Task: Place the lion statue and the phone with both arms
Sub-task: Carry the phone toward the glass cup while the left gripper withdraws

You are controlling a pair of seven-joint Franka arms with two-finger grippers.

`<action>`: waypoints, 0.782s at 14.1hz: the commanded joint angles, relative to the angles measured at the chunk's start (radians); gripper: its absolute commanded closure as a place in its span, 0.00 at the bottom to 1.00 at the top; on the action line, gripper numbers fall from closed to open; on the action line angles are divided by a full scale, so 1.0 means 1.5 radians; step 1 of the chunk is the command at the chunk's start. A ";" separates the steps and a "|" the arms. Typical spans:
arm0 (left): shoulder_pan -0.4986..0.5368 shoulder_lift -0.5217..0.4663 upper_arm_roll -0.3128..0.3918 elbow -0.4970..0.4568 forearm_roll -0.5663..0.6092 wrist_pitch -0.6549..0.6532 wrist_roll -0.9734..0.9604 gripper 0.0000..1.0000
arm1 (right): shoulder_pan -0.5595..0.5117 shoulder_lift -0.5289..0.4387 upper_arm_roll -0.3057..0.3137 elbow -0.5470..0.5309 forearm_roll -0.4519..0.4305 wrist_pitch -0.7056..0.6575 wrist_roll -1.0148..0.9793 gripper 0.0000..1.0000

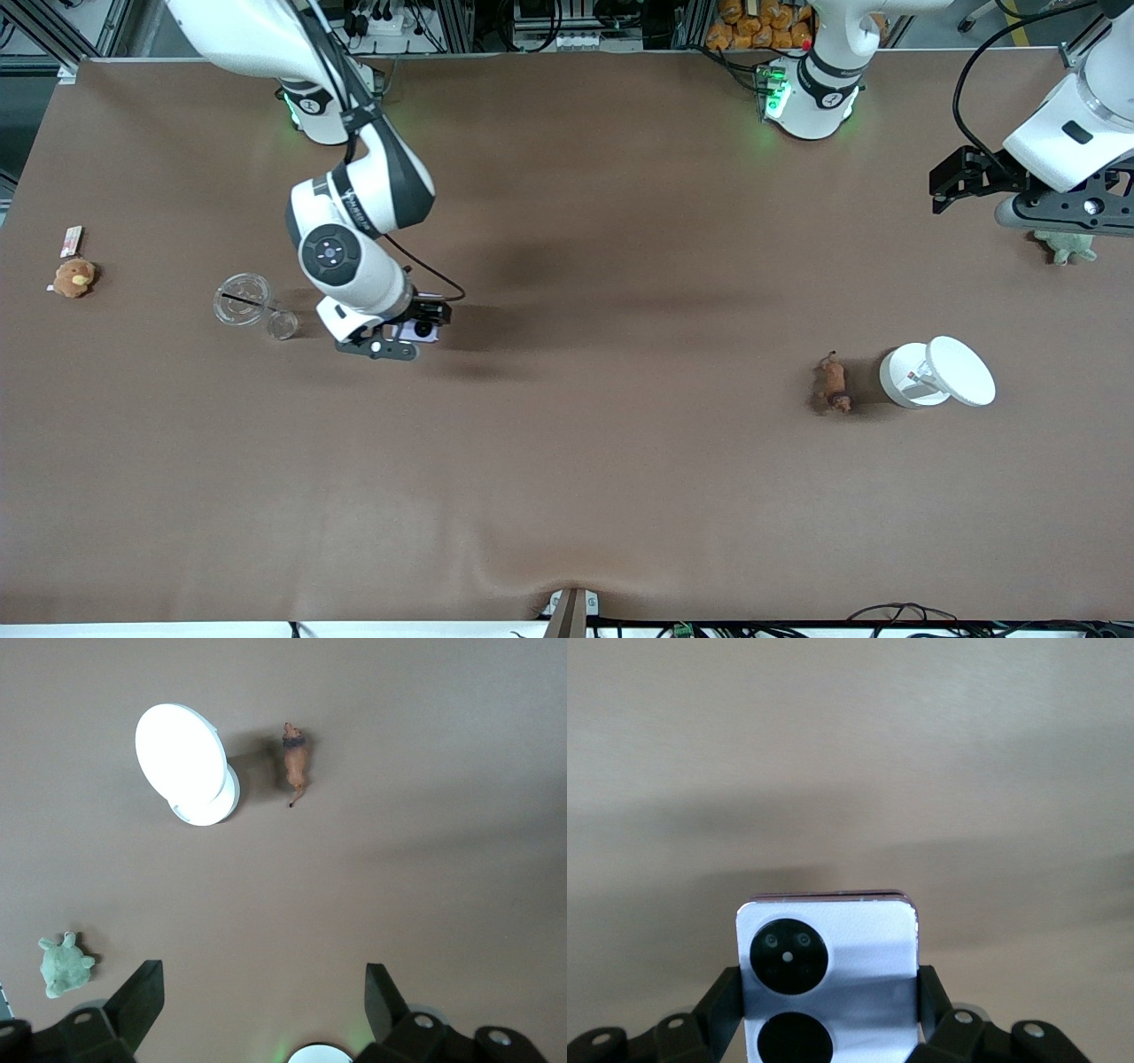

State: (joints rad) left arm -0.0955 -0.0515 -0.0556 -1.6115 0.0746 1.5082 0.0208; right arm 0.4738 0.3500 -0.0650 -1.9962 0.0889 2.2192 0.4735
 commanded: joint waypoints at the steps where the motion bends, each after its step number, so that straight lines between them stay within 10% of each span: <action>1: -0.001 -0.020 0.002 -0.011 -0.023 -0.014 0.016 0.00 | -0.056 -0.072 -0.003 -0.134 -0.013 0.077 -0.081 1.00; 11: 0.000 -0.022 0.003 0.014 -0.027 -0.042 0.015 0.00 | -0.120 -0.038 -0.003 -0.226 -0.013 0.244 -0.127 1.00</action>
State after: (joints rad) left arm -0.0960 -0.0697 -0.0560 -1.5991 0.0516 1.4654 0.0208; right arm 0.3152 0.3000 -0.0843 -2.3011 0.0776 2.5424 0.2943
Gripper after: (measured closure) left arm 0.000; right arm 0.172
